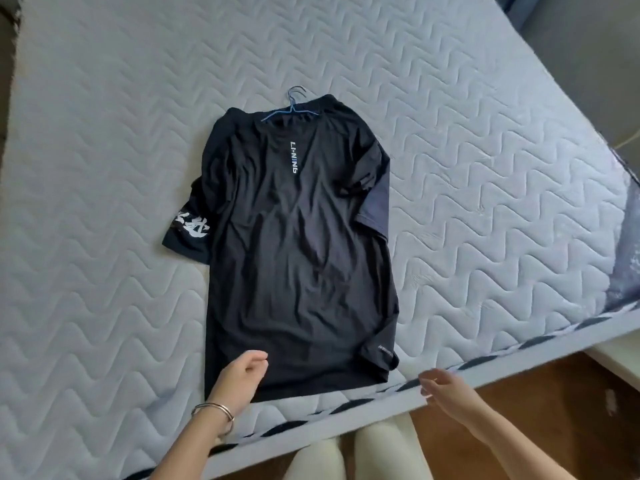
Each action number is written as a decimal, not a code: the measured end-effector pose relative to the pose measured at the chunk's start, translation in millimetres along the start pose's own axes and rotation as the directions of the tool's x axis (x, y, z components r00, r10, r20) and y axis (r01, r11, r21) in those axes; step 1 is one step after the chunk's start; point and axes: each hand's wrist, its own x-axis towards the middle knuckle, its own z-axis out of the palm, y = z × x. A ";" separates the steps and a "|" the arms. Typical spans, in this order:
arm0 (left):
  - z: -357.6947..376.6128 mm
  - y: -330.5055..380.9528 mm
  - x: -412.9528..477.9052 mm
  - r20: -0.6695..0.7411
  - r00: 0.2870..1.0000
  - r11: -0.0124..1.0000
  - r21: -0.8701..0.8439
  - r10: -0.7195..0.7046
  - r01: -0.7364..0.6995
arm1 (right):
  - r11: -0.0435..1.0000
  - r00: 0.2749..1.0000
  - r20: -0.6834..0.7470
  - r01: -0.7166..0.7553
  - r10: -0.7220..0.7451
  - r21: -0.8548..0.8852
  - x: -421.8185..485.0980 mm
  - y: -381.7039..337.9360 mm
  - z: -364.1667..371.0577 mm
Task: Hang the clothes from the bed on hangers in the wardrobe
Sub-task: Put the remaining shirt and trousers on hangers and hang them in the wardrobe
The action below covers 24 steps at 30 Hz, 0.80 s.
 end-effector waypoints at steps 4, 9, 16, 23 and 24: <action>-7.6 84.4 101.7 -0.130 0.988 0.997 0.012 0.077 -0.076 | 0.992 0.992 -0.016 0.127 -0.128 -0.008 86.5 -104.5 -38.7; -13.9 175.2 259.4 -0.277 0.914 0.953 0.149 0.295 -0.263 | 0.871 0.886 -0.111 0.406 -0.449 -0.277 217.6 -256.7 -72.6; -26.1 193.7 435.5 -0.357 0.738 0.680 0.710 0.572 -0.184 | 0.661 0.635 -0.232 0.602 -0.736 -0.448 349.1 -431.0 -97.8; -26.0 183.7 455.9 -0.306 0.679 0.602 0.758 0.667 -0.250 | 0.691 0.651 -0.271 0.565 -0.709 -0.450 426.1 -538.9 -102.7; -27.1 184.7 455.7 -0.293 0.689 0.601 0.757 0.663 -0.257 | 0.712 0.661 -0.296 0.546 -0.690 -0.442 429.6 -547.5 -102.5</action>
